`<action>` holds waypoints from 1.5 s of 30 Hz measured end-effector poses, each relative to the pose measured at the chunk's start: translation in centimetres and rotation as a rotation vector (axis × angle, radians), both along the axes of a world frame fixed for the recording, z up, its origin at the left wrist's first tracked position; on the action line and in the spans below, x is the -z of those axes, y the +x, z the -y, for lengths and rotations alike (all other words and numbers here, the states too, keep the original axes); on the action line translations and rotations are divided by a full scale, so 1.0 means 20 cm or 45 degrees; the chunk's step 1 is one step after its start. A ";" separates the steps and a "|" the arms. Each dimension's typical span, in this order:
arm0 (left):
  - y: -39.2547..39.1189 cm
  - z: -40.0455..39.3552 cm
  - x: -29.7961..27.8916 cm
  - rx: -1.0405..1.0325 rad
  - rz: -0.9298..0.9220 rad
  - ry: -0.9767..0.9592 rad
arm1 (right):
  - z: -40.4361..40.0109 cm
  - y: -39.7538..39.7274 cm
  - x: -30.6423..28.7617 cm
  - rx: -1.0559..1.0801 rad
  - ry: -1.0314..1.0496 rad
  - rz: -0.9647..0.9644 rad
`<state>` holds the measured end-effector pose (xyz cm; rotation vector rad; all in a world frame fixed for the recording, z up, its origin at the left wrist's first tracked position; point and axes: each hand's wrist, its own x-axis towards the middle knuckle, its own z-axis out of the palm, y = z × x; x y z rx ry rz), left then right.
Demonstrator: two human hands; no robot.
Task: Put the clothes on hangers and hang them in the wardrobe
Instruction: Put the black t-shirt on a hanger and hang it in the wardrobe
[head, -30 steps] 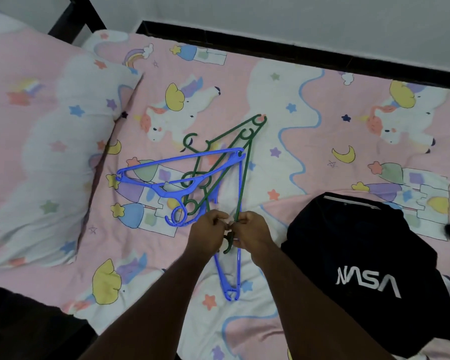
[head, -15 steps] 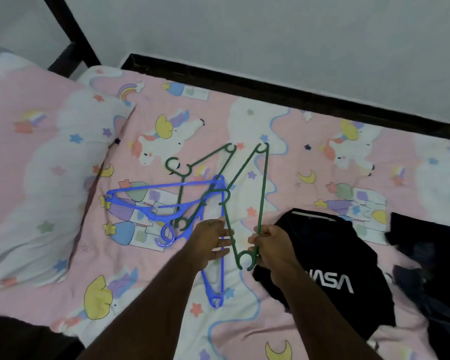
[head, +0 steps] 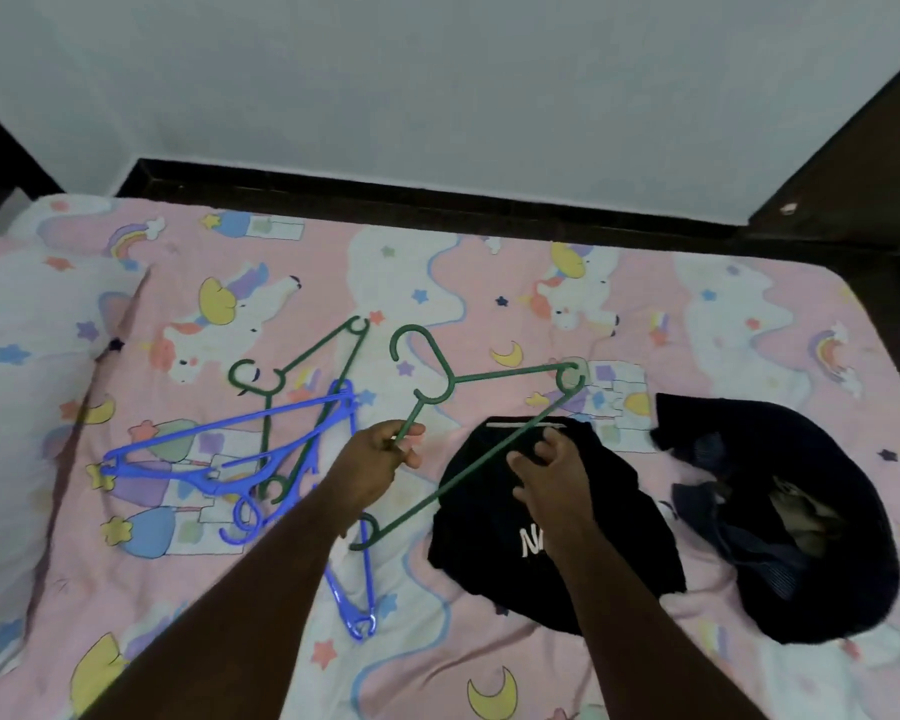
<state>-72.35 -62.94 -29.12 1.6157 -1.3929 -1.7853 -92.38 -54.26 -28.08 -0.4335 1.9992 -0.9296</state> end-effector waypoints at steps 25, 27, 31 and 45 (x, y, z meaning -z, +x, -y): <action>-1.29 0.00 0.19 -0.358 -0.450 0.249 | 0.16 -1.11 0.30 -0.361 -0.202 0.256; -1.30 0.02 0.26 -0.447 -0.450 0.228 | 0.15 -1.25 0.40 -0.232 -0.084 0.070; -1.29 0.03 0.42 -0.493 -0.276 0.139 | 0.12 -1.32 0.60 -0.417 0.265 -0.499; -1.32 -0.04 0.60 -0.496 -0.121 0.191 | 0.25 -1.17 0.72 -0.681 0.118 -0.552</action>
